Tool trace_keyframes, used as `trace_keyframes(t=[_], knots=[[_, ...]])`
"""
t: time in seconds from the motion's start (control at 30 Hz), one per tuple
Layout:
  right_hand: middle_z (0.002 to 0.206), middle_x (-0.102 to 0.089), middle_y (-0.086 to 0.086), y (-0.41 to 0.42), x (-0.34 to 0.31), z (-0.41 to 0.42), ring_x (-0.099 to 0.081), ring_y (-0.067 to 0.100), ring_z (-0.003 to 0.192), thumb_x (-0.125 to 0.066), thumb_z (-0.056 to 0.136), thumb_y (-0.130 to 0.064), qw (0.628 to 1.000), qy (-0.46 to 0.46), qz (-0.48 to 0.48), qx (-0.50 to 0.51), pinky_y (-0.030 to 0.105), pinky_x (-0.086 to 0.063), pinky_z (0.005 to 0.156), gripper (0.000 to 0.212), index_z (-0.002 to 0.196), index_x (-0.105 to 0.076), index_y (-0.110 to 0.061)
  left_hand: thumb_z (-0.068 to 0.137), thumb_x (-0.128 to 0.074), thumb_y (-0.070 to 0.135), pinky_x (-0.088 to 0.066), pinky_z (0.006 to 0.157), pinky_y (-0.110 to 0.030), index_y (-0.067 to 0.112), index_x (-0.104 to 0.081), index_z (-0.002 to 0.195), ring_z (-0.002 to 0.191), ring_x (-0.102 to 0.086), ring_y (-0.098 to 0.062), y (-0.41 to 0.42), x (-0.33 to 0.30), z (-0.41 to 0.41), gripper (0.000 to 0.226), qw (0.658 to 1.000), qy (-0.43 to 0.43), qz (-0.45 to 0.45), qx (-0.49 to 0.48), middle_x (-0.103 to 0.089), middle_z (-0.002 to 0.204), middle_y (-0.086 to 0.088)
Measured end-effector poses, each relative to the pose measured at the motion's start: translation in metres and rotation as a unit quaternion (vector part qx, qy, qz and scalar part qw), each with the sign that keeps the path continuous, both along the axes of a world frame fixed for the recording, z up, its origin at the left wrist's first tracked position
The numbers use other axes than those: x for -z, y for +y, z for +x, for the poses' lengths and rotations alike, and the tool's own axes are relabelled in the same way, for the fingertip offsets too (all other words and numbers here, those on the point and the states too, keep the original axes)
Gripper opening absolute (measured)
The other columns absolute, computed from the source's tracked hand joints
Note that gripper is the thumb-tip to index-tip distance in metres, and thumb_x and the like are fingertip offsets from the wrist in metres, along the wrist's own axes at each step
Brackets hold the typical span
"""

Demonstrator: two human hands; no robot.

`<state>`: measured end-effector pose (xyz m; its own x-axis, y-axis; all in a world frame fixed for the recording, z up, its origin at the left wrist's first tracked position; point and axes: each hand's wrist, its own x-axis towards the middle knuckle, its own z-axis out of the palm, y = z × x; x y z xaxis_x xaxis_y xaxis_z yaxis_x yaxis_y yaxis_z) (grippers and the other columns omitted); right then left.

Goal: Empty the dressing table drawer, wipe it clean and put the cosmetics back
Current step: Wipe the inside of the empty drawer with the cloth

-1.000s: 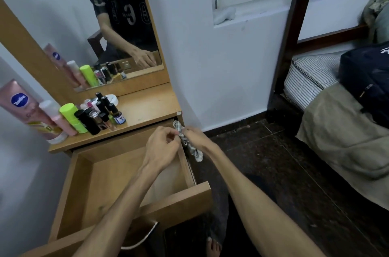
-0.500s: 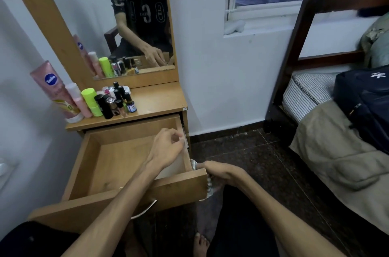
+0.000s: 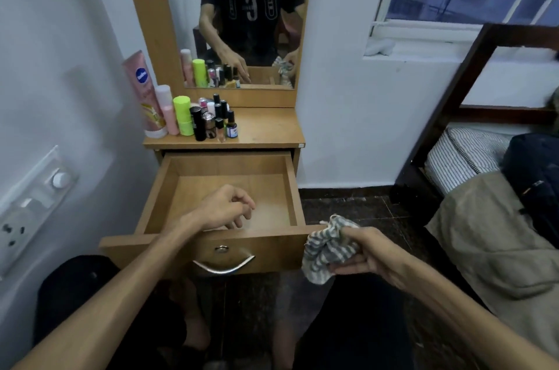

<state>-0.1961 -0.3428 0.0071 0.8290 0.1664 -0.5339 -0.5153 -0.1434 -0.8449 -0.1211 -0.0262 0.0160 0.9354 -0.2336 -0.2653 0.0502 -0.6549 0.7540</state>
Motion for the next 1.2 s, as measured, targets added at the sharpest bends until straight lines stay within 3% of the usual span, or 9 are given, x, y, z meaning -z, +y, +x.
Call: trace_keyframes(t=[0.13,0.23,0.4,0.6,0.73,0.87,0.97,1.1,1.2], knots=[[0.082,-0.078,0.001,0.023,-0.01,-0.049,-0.073,0.013,0.077,-0.073,0.087,-0.016,0.965,-0.237,-0.095,-0.054,0.033,-0.063,0.075,0.006,0.086,-0.08,-0.016,0.092,-0.058,0.007,-0.052,0.064,-0.028,0.005,-0.074,0.102,0.075,-0.067,-0.02,0.021,-0.008,-0.009,0.019,1.0,0.026,0.012,-0.002,-0.077,0.097,-0.01],[0.064,-0.063,-0.013,0.049,0.001,-0.057,-0.059,0.006,0.059,-0.078,0.077,-0.029,0.818,-0.461,-0.337,-0.063,0.021,-0.045,0.056,0.023,0.068,-0.057,-0.027,0.092,-0.058,0.009,-0.051,0.065,-0.026,0.008,-0.077,0.097,0.077,-0.065,-0.018,0.032,-0.007,-0.013,0.019,0.999,0.034,0.014,-0.002,-0.077,0.09,-0.004],[0.064,-0.061,-0.007,0.084,0.044,-0.025,-0.054,0.013,0.051,-0.069,0.083,-0.041,0.67,-0.588,-0.444,-0.092,0.031,-0.042,0.044,0.026,0.076,-0.055,-0.021,0.091,-0.064,0.015,-0.049,0.072,-0.024,0.019,-0.082,0.087,0.08,-0.064,-0.005,0.038,-0.001,-0.016,0.018,0.999,-0.004,0.035,0.002,-0.072,0.076,0.016],[0.063,-0.066,0.001,0.101,0.106,-0.014,-0.065,0.025,0.052,-0.074,0.077,-0.04,0.681,-0.49,-0.523,-0.152,0.026,-0.028,0.046,0.024,0.084,-0.061,-0.021,0.092,-0.063,0.008,-0.043,0.058,-0.024,0.015,-0.08,0.084,0.06,-0.053,-0.008,0.044,0.0,-0.011,0.02,1.0,0.005,-0.003,-0.01,-0.067,0.065,0.009],[0.073,-0.068,0.003,0.109,0.116,-0.011,-0.068,0.028,0.069,-0.059,0.083,-0.044,0.733,-0.404,-0.529,-0.143,0.035,-0.039,0.054,0.026,0.083,-0.064,-0.019,0.092,-0.064,0.008,-0.041,0.055,-0.024,0.01,-0.08,0.089,0.061,-0.052,-0.011,0.047,0.002,-0.008,0.016,0.999,0.02,-0.025,-0.01,-0.069,0.073,0.0],[0.059,-0.066,-0.007,0.108,0.093,-0.022,-0.062,0.011,0.05,-0.062,0.083,-0.05,0.752,-0.479,-0.452,-0.033,0.034,-0.05,0.045,0.029,0.076,-0.066,-0.023,0.09,-0.063,0.005,-0.042,0.055,-0.023,0.006,-0.078,0.092,0.069,-0.056,-0.015,0.055,0.003,-0.007,0.015,0.997,0.02,-0.066,-0.029,-0.072,0.078,-0.008],[0.069,-0.07,-0.015,0.122,0.061,-0.025,-0.065,0.0,0.059,-0.067,0.085,-0.048,0.781,-0.525,-0.336,0.042,0.034,-0.057,0.053,0.024,0.081,-0.071,-0.025,0.091,-0.057,0.005,-0.041,0.052,-0.02,0.005,-0.078,0.093,0.077,-0.06,-0.017,0.057,0.001,-0.007,0.021,0.994,0.038,-0.091,-0.047,-0.075,0.091,-0.01],[0.081,-0.075,-0.013,0.169,0.04,-0.025,-0.067,0.001,0.066,-0.073,0.086,-0.041,0.728,-0.61,-0.313,0.0,0.026,-0.057,0.057,0.018,0.087,-0.073,-0.023,0.089,-0.057,0.006,-0.045,0.056,-0.021,0.005,-0.078,0.095,0.079,-0.062,-0.015,0.053,-0.001,-0.01,0.022,0.993,0.056,-0.091,-0.039,-0.073,0.086,-0.005],[0.089,-0.079,-0.006,0.22,0.047,-0.02,-0.072,0.01,0.073,-0.077,0.085,-0.04,0.685,-0.653,-0.318,-0.059,0.03,-0.058,0.062,0.022,0.099,-0.077,-0.022,0.09,-0.058,0.008,-0.052,0.074,-0.032,0.005,-0.077,0.096,0.083,-0.066,-0.018,0.063,-0.006,-0.011,0.02,0.991,0.071,-0.105,-0.03,-0.075,0.089,-0.008]])
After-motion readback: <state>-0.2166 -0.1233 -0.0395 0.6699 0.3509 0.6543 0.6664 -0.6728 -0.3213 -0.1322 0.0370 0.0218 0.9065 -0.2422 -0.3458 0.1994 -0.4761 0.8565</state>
